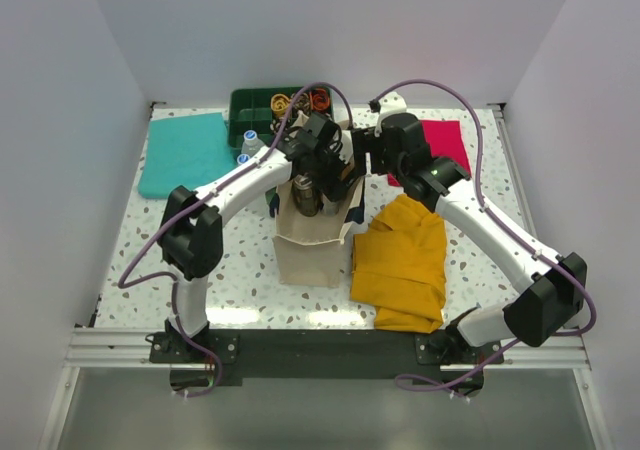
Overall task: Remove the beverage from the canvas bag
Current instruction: Take out the drink from the canvas bag.
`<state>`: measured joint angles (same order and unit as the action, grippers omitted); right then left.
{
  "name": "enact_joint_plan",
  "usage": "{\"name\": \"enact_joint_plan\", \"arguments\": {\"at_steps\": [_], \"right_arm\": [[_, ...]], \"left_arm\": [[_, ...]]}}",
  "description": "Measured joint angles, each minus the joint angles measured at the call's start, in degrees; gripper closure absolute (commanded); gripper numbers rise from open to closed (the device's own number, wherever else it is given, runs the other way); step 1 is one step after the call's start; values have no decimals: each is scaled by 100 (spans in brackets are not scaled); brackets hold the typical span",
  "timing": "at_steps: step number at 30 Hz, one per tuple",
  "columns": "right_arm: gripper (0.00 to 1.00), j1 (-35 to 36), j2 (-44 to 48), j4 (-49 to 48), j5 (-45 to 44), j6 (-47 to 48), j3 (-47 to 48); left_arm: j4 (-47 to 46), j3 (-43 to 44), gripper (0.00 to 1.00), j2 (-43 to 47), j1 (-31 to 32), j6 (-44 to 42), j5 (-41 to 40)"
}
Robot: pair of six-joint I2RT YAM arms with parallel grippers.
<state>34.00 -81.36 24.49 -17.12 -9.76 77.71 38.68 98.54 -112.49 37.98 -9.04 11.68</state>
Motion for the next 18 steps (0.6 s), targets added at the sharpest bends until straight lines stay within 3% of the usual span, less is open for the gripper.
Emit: {"name": "enact_joint_plan", "arguments": {"at_steps": [9, 15, 18], "right_arm": [[15, -13, 0, 2, 0, 0, 0], [15, -22, 0, -9, 2, -2, 0], [15, -22, 0, -9, 0, 0, 0]], "left_arm": [[-129, -66, 23, -7, 0, -7, -28], [-181, -76, 41, -24, 9, -61, -149], [-216, -83, 56, -33, 9, -74, -179]]}}
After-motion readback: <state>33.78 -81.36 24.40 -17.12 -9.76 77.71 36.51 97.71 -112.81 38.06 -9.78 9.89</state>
